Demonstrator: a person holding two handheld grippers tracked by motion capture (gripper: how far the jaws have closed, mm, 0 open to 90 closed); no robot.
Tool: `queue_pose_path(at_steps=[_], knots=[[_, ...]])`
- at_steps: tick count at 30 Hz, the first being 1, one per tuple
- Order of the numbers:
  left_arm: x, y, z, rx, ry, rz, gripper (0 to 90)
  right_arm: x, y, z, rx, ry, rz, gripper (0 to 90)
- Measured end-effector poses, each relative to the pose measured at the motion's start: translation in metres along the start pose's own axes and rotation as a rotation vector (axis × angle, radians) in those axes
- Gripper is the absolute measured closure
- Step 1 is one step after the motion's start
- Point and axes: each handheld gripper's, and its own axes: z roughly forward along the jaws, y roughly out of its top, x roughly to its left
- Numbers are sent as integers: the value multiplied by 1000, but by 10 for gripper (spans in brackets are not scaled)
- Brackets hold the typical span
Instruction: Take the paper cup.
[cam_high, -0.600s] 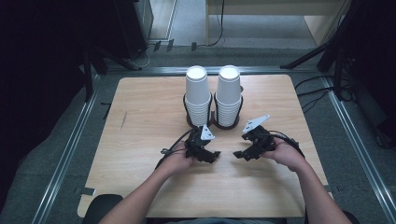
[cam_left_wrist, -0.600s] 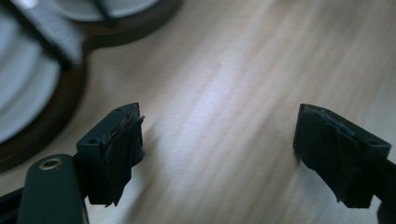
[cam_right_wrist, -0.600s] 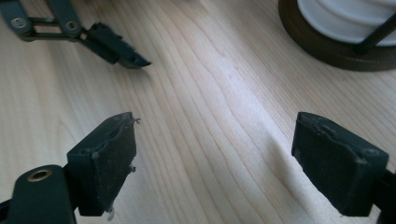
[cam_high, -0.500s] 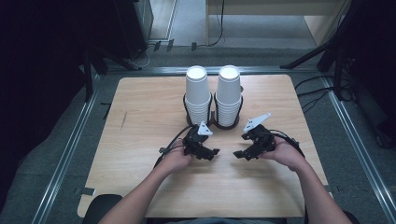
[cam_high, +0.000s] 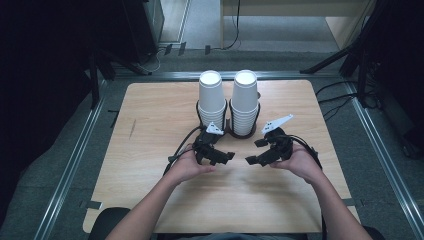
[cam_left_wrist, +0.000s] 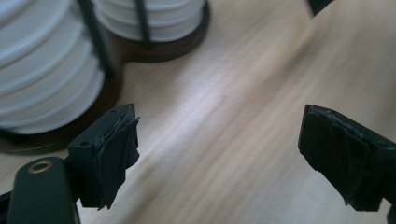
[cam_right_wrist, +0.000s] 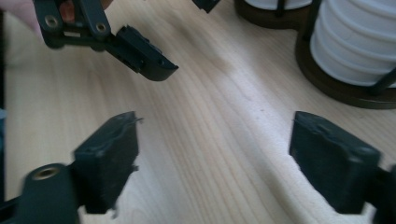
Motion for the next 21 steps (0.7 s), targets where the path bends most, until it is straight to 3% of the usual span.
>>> queue_pose_path(at_steps=[2, 4, 7, 12, 15, 19, 21], knots=[[0, 0, -3, -10, -31, 20, 131, 1, -1, -1, 4, -17, -18, 213], [0, 1, -5, 0, -26, 30, 181, 0, -1, -2, 6, -25, -26, 236], [0, 2, -9, -19, -36, 34, 336, 0, -2, -3, 12, -39, -25, 280], [4, 2, -13, 1, -39, 20, 485, 1, -5, -6, 19, -47, -49, 385], [5, 1, -14, -5, -32, 18, 522, 1, -5, -5, 18, -41, -2, 386], [4, 0, -14, -1, -50, 23, 563, 0, -6, -5, 17, -44, -24, 370], [4, -1, -12, 9, -59, 36, 573, 1, -4, -6, 27, -49, -7, 364]])
